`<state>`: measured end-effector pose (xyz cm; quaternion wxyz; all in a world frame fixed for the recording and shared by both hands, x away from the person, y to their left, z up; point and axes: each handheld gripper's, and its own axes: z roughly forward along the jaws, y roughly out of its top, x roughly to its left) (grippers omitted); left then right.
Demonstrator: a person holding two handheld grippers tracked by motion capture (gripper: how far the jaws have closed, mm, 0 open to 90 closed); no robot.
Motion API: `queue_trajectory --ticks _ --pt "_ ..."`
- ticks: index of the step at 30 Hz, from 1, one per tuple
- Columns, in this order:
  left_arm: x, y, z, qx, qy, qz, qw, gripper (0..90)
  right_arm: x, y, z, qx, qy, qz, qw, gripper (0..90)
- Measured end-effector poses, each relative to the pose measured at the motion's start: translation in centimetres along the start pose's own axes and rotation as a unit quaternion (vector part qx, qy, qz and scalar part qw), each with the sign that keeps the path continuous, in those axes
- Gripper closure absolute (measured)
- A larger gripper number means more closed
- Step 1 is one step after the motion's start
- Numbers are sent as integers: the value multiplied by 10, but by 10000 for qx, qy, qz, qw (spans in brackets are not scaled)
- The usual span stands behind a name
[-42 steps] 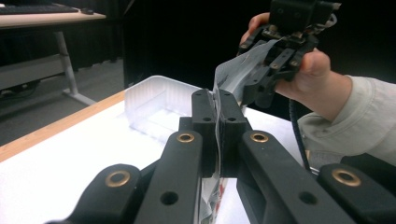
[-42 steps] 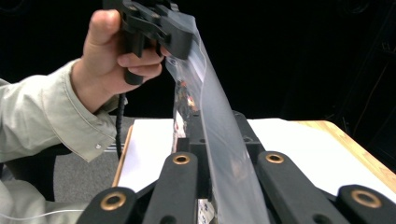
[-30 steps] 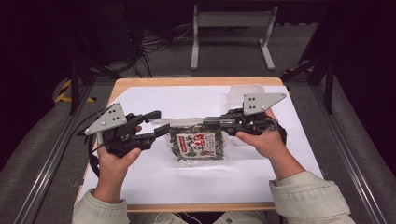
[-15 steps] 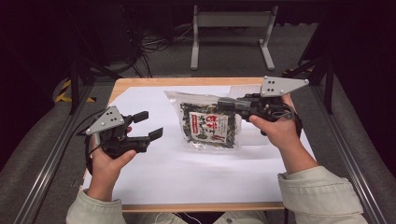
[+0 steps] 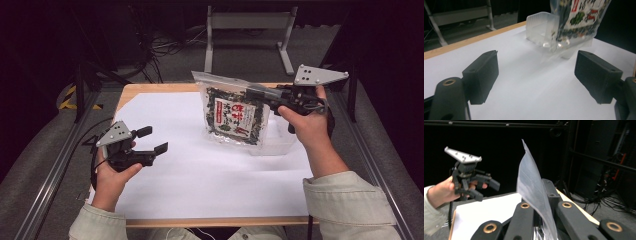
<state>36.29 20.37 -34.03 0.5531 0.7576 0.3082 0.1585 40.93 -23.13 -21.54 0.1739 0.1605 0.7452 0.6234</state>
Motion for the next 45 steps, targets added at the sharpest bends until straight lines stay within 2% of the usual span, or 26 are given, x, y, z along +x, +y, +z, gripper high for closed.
queue_trajectory --ticks 2,3,4,5,9,10,14,16,19,32,36,45 --pt "4 -4 2 19 10 -5 10000 204 -3 1 -1 -20 -76 16 10000 864" --pt "6 -6 3 5 61 0 10000 186 -7 2 -4 -45 -195 41 9998 865" --pt "8 -8 5 94 146 43 9998 173 -9 2 -5 -63 -253 50 9996 865" --pt "8 -8 5 94 146 43 9998 170 -9 2 -5 -63 -253 50 9996 865" --pt "14 -14 8 243 49 138 9996 172 -22 4 -12 -117 -480 162 9986 865" --pt "14 -15 9 268 2 95 9996 173 -24 4 -14 -144 -523 188 9984 865" --pt "17 -17 11 330 -158 140 9992 177 -32 5 -20 -202 -706 207 9971 871" --pt "17 -18 12 364 -164 141 9991 176 -37 5 -24 -231 -796 234 9963 875" --pt "18 -20 13 402 -187 51 9990 177 -44 4 -28 -254 -941 283 9948 877" --pt "21 -21 13 417 -233 -22 9989 185 -69 3 -42 -165 -1582 300 9868 882" --pt "21 -22 13 422 -304 -100 9986 198 -74 0 -43 -107 -1632 317 9860 882" --pt "21 -23 16 524 -293 -4 9982 201 -83 -7 -45 -79 -1785 289 9835 882"
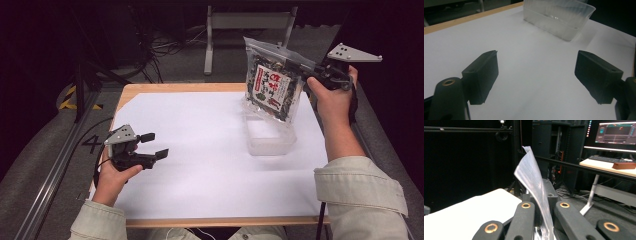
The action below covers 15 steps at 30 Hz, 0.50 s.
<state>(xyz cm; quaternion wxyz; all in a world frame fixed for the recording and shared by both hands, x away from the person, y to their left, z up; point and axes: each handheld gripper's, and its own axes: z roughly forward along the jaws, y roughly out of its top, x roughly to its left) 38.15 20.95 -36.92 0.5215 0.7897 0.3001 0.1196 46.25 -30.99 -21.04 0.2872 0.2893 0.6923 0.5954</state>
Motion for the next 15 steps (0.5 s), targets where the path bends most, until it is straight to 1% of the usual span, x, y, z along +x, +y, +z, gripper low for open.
queue_trajectory --ticks 4,7,8,9,10,13,15 --pt "-1 0 -1 -29 -19 9 10000 203 -5 -5 1 -50 -98 -11 9999 882" --pt "-1 0 0 -45 48 23 10000 203 -6 -8 2 -56 -147 -6 9999 882" --pt "-1 0 -1 -50 52 -13 10000 202 -7 -10 2 -46 -168 -15 9998 882" --pt "0 0 -1 -47 30 -3 10000 203 -8 -11 2 -31 -181 -3 9998 882" --pt "0 0 -1 -47 33 -20 10000 203 -10 -15 3 -22 -202 16 9998 882" --pt "0 0 0 -43 60 -4 10000 203 -11 -18 3 1 -246 20 9997 882" --pt "-1 -1 1 -30 52 4 10000 202 -12 -21 3 8 -279 -34 9996 882"
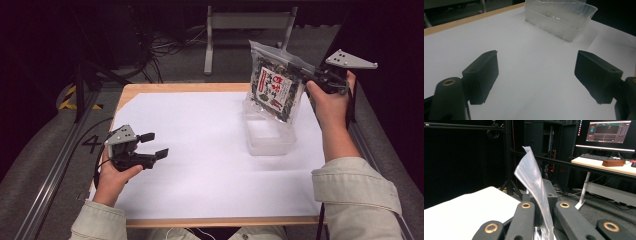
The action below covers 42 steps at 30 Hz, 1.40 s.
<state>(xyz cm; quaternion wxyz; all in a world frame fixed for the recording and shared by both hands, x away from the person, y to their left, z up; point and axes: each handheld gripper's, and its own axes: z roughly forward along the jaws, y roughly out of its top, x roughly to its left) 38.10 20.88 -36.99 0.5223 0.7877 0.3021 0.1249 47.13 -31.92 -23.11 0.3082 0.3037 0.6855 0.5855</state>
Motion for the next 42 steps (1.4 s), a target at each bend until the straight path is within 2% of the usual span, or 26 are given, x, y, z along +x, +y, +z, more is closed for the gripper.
queue_trajectory --ticks 11,25,32,38,42 --pt "-1 -1 2 64 -9 13 10000 202 0 -6 1 30 -177 -139 9997 882" --pt "-2 -2 3 108 -38 -45 9999 202 1 -31 7 230 -92 -39 9997 881" --pt "-1 -3 4 107 -48 -42 9999 202 2 -41 5 194 77 172 9996 880" --pt "-2 -3 4 96 -31 -48 9999 203 6 -41 7 301 127 126 9994 879" --pt "-1 -3 3 82 -23 -17 10000 203 8 -43 8 401 62 64 9992 878"
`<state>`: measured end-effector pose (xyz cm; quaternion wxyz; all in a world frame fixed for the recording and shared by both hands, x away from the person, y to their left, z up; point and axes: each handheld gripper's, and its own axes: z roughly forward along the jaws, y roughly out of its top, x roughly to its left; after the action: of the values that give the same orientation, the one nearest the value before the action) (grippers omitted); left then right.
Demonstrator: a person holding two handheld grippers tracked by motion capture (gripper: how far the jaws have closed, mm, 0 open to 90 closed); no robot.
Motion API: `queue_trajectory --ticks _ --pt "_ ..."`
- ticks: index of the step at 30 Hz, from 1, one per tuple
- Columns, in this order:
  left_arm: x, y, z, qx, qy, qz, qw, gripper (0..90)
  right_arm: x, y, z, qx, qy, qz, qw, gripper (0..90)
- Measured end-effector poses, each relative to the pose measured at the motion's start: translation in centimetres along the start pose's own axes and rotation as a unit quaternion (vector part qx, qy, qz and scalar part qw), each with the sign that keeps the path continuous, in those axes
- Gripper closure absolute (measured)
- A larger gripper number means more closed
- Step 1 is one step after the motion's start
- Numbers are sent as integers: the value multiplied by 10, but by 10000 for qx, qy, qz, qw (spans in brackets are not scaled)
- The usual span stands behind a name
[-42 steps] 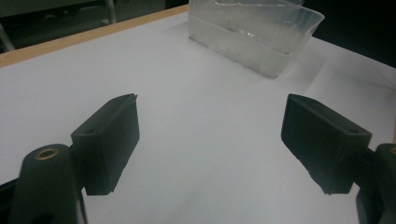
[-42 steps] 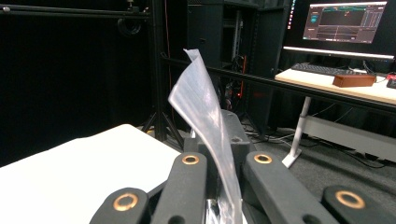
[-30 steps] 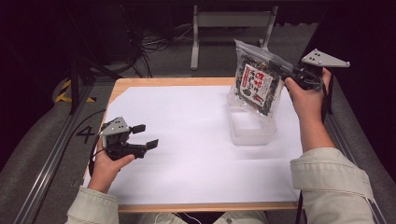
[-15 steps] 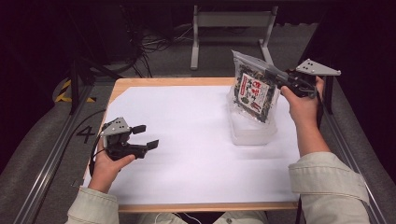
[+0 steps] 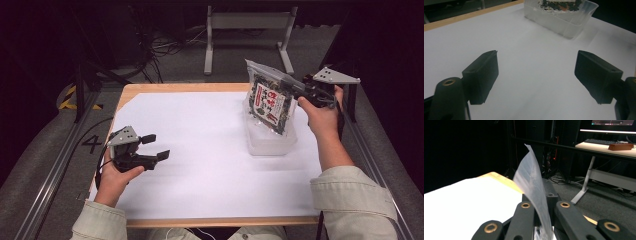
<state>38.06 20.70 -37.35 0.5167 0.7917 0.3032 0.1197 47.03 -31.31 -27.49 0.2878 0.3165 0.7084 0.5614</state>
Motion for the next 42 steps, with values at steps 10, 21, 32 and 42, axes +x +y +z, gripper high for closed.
queue_trajectory --ticks 10,21,32,42 --pt "0 -1 -1 18 21 -47 10000 202 -1 -19 -9 27 20 208 9998 877" --pt "-1 -1 4 93 -2 -15 10000 202 0 -34 -21 -20 130 335 9994 877" --pt "-2 -2 7 123 -1 -32 9999 202 -1 -40 -20 -47 221 488 9986 876" --pt "-2 -4 5 124 8 -77 9999 202 -4 -40 -20 -44 202 590 9980 874"
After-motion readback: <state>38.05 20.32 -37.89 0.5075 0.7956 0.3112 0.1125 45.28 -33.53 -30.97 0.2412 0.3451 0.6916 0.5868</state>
